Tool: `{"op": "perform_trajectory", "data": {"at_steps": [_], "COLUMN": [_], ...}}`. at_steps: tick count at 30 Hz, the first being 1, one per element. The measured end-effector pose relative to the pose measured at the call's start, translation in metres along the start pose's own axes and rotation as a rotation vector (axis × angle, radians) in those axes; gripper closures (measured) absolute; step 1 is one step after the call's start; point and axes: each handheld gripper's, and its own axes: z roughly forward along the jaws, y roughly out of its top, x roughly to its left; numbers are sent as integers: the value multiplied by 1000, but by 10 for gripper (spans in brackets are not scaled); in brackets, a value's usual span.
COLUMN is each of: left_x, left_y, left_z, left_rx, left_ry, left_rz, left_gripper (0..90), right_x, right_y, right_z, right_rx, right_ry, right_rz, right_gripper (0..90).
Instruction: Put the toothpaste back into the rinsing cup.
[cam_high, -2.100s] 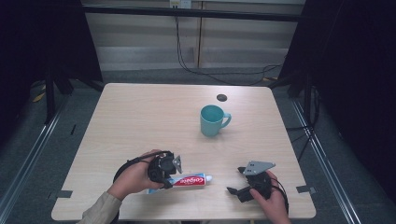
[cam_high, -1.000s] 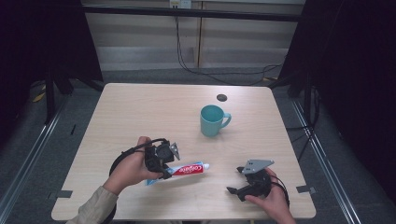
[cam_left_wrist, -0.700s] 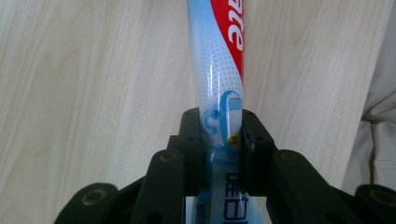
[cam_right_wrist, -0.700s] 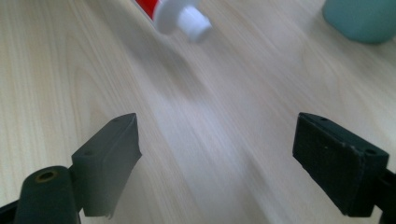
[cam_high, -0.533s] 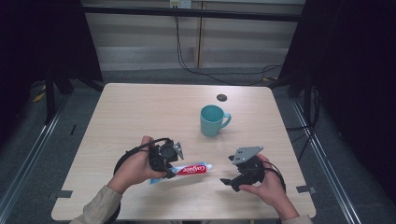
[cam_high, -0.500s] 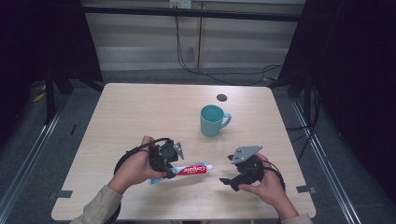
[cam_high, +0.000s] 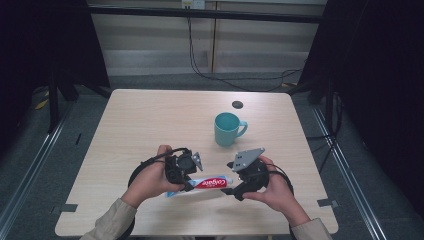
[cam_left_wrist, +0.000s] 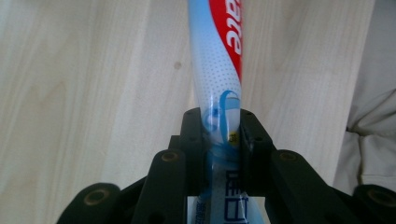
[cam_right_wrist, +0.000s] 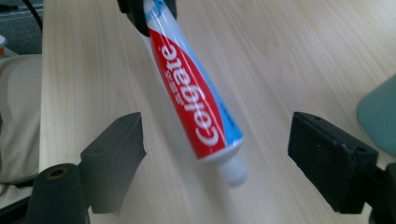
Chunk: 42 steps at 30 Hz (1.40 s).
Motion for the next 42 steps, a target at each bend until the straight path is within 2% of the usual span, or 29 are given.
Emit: {"op": "perform_trajectory", "data": {"at_steps": [2,3,7,8,9,11,14,16,19,20,21,22,26,28,30,32,34,37,39,40,41,42], "left_x": [1,0,-1,-1,0,-1,0,-2,-2,-2,-1,-1,-4,-4,-5,-5,-5,-6,-4,-3,-3,-2], "left_y": [2,2,5,6,6,7,9,10,12,13,13,14,17,19,20,21,21,20,18,18,17,17], "left_z": [-1,0,-2,-2,-3,-4,-6,-7,-8,-9,-9,-9,-8,-8,-7,-7,-6,-4,-5,-6,-6,-7], "left_rx": [-15,-22,-36,-38,-38,-50,-56,-74,-83,-80,-79,-85,-105,-106,-113,-110,-110,-133,-144,-143,-157,-169], "left_ry": [-4,-16,-22,-32,-26,-31,-31,-32,-37,-41,-39,-49,-58,-58,-69,-61,-68,-58,-57,-65,-75,-65], "left_rz": [12,-3,16,7,28,3,19,7,13,7,25,20,15,21,7,21,34,31,41,60,45,55], "left_gripper": [749,750,752,753,753,753,752,752,752,752,752,752,751,750,750,747,740,713,679,666,646,618], "right_x": [1,2,4,3,4,5,5,5,4,4,4,4,4,4,4,4,4,3,3,3,3,2], "right_y": [6,9,18,19,21,24,29,31,31,31,31,31,30,29,29,28,29,28,29,29,29,30], "right_z": [4,6,15,18,22,25,30,33,37,37,39,40,42,43,43,42,43,42,41,40,39,37], "right_rx": [8,12,40,48,62,78,85,96,105,105,110,113,130,139,144,150,160,173,184,189,189,190], "right_ry": [16,27,67,74,82,85,107,110,123,123,127,128,143,137,127,139,147,160,158,151,161,164], "right_rz": [-15,-17,-54,-70,-82,-91,-102,-109,-126,-126,-122,-121,-130,-147,-157,-151,-166,-158,-151,-148,-143,-141], "right_gripper": [188,195,220,227,233,255,284,301,334,334,341,353,448,500,541,575,618,664,686,694,702,707]}}
